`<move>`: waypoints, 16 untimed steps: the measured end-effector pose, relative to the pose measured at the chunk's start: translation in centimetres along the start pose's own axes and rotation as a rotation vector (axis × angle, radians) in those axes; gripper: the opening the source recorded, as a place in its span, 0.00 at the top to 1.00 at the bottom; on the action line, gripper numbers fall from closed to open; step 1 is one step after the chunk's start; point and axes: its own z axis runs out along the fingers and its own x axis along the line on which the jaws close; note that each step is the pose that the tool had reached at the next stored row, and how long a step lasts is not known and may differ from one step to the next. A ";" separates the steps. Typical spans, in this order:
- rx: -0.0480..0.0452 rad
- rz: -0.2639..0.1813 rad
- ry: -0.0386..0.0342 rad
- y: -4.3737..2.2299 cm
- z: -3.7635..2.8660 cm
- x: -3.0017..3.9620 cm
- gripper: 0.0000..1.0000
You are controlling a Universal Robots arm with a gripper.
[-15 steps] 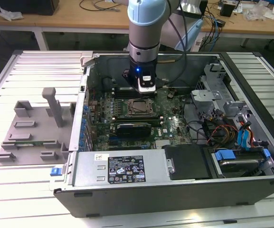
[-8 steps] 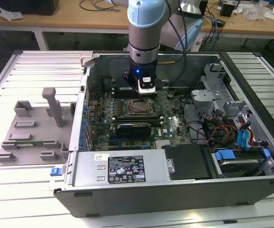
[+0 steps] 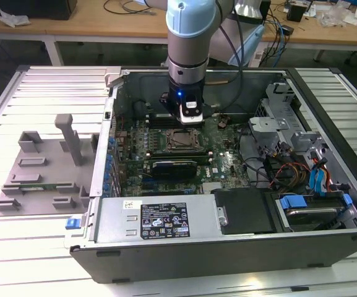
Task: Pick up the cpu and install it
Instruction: 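Install the first cpu locking lever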
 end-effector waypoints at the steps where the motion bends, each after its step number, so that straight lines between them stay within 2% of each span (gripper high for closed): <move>1: -0.0004 0.000 0.0002 0.00 0.00 0.00 0.89; 9: -0.0050 0.000 0.0024 0.28 0.06 -0.54 0.89; 13: -0.0185 0.001 0.0095 0.40 0.07 -0.77 0.89; 16: -0.0227 0.001 0.0116 0.46 0.08 -1.00 0.89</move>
